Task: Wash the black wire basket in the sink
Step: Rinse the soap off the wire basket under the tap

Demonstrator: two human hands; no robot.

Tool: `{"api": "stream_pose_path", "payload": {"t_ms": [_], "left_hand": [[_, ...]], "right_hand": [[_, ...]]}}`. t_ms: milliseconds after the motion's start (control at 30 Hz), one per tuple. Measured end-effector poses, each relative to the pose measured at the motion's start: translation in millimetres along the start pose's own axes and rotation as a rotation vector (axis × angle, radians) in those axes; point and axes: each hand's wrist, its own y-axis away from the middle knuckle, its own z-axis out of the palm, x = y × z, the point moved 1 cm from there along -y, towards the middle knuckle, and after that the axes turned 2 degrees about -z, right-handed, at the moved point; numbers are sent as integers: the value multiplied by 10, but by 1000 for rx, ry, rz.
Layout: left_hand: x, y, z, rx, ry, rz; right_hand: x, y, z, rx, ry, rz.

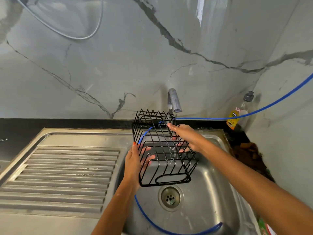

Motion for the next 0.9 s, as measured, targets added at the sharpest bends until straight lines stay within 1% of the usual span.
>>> {"api": "stream_pose_path", "payload": {"t_ms": [33,100,167,267,333,367,433,533,633,800,900], "left_hand": [[-11,9,-14,32,-46,12],[-23,17,-20,30,-66,-25],[-22,45,4,-7,-71,-111],[-9,115,17,-12,-110,-246],[-29,146,35,-80,-95,-305],[-51,141,52,-103,-92,-320],[-76,161,92,-95,-96,-342],[-119,159,144,-65,-52,-287],[-147,123,135,-13,-88,-236],[-213,127,132,-80,-25,-230],[-308,108,66,-81,20,-247]], "right_hand": [[-37,17,15,14,48,-20],[-121,59,32,27,132,-61],[-204,90,40,34,243,-97],[-338,118,53,142,399,-182],[-368,129,85,178,536,-204],[-381,136,91,186,555,-200],[-396,156,78,168,510,-198],[-443,188,25,86,412,-188],[-492,227,-12,-3,264,-169],[-566,253,-99,-111,160,-120],[-571,281,-97,-213,163,-115]]}}
